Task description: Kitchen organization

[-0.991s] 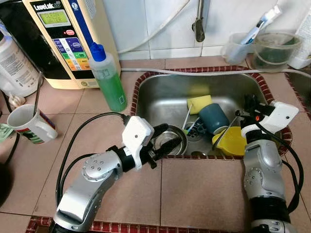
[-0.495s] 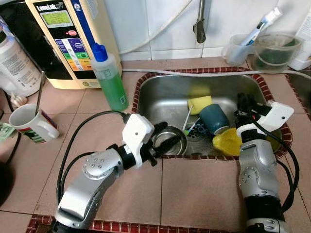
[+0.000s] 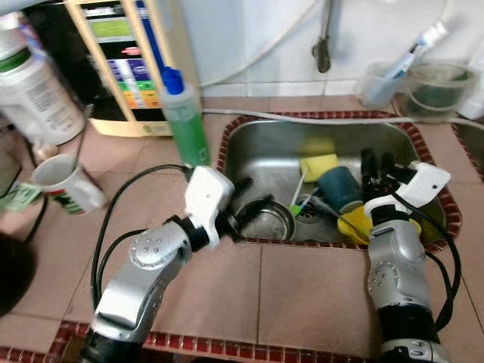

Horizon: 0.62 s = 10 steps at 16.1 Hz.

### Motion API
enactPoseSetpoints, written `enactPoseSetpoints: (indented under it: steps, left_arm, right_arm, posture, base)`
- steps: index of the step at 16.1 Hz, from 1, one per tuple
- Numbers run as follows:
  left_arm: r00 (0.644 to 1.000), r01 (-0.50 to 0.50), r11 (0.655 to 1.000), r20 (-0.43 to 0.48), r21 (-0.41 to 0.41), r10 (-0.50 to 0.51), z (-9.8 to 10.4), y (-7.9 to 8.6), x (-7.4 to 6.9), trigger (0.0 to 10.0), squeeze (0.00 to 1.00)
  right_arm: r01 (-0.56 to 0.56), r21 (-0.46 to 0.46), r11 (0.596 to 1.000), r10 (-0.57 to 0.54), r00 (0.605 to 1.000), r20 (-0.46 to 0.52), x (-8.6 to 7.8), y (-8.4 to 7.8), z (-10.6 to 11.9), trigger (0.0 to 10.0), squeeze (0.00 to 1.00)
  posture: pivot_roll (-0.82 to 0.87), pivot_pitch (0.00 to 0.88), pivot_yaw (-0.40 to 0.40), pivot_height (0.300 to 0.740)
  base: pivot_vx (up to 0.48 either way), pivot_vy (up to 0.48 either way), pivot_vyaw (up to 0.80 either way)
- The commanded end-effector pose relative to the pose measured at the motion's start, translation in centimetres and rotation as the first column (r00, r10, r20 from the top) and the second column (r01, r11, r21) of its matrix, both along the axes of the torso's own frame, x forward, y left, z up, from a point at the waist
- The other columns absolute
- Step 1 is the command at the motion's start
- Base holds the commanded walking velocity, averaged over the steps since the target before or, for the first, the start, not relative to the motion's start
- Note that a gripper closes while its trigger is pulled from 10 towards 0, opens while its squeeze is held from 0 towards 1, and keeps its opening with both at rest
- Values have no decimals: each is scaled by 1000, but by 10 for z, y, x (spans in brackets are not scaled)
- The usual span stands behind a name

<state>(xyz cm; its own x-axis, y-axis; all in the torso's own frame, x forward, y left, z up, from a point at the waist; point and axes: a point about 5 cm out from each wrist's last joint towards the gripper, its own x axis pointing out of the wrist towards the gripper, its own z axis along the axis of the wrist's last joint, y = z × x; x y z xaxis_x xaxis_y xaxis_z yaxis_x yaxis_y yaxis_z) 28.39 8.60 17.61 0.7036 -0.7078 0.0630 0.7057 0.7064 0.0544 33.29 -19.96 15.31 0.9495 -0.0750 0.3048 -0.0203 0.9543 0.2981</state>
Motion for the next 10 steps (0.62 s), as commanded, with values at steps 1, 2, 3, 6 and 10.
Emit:
enactPoseSetpoints:
  steps: [1, 2, 3, 6, 10]
  left_arm:
    - [994, -104, 994, 36, 21, 103, -1, 11, 8, 10000, 0]
    - [986, -162, 986, 40, 32, 161, -3, 15, 14, 10000, 0]
    - [980, -194, 980, 50, 45, 192, -4, 19, 17, 10000, 0]
    - [954, -300, 954, 19, 5, 299, -8, 33, 32, 10000, 0]
    - [935, -353, 935, -28, -32, 352, -25, 40, 37, 10000, 0]
  right_arm:
    - [-4, -30, 1000, 4, 1000, 13, -2, 4, 1, 10000, 1000]
    - [0, -56, 998, 1, 1000, 14, -3, 4, 1, 10000, 1000]
    - [1, -81, 997, 0, 1000, 11, -3, 4, 1, 10000, 1000]
    - [-6, -126, 992, 7, 1000, 10, -4, 9, 2, 10000, 1000]
    - [-79, -259, 963, 82, 997, 1, -22, 35, -9, 10000, 0]
  posture:
    - [-6, 66, 93, 740]
    - [-11, 52, 87, 740]
    - [-14, 47, 86, 740]
    - [-31, 24, 81, 740]
    - [-40, 19, 80, 740]
  base:
    - [0, 0, 0]
    - [0, 0, 0]
    - [0, 0, 0]
    - [0, 0, 0]
    - [0, 0, 0]
